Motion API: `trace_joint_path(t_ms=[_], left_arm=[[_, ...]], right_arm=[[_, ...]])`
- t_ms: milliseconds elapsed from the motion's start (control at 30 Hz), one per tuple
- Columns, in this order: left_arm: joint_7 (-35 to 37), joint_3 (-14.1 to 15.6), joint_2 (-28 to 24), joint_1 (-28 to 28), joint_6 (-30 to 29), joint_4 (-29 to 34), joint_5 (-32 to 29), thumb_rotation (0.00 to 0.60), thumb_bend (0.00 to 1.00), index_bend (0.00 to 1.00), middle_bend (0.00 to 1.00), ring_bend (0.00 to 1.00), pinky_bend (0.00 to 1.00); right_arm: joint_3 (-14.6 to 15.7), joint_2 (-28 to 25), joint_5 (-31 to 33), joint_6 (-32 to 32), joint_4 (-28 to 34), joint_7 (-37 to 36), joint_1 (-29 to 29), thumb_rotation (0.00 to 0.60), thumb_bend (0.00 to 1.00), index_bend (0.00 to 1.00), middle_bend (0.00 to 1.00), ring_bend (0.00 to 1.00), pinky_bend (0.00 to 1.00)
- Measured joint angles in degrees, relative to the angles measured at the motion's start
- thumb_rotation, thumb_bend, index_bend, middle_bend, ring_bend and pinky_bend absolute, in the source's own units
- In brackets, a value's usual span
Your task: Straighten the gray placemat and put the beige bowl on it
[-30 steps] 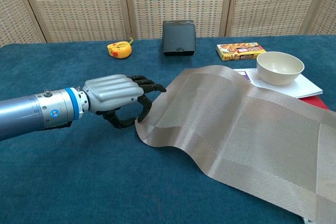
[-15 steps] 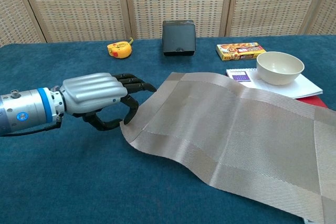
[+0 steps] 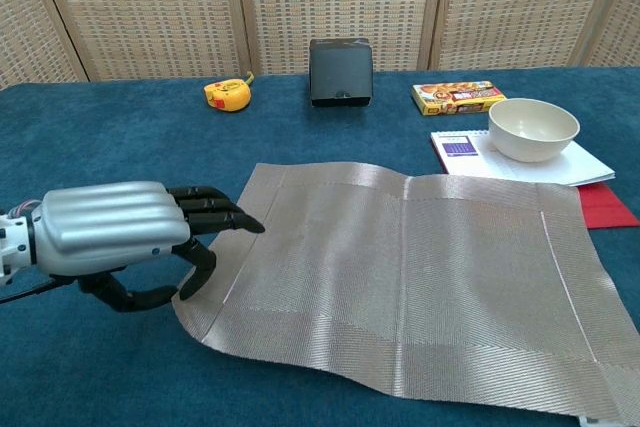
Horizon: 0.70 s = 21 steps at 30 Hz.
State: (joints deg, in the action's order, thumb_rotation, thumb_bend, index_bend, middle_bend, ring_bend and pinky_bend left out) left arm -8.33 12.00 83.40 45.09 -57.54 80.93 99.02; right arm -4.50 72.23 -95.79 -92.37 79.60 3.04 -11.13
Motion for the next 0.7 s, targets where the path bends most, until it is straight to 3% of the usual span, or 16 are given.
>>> trace_joint_path(t_ms=[300,700], left_arm=[[-3.38,2.07,-2.95,-0.47,4.25,7.09,0.68,0.6,0.57,0.76,0.0,0.0,0.0],[-12.27,2.06,-6.47,-1.42,9.03,14.0,-3.24,0.6,0.57,0.76,0.0,0.0,0.0]], right_arm=[[0.15,0.06,-0.38,-0.33,0.08,0.31,0.23,0.6,0.0,0.0,0.0,0.0,0.0],[0.22,0.14,-0.62,-0.4,-0.03,0.32,0.32,0.6,0.0,0.0,0.0,0.0,0.0]])
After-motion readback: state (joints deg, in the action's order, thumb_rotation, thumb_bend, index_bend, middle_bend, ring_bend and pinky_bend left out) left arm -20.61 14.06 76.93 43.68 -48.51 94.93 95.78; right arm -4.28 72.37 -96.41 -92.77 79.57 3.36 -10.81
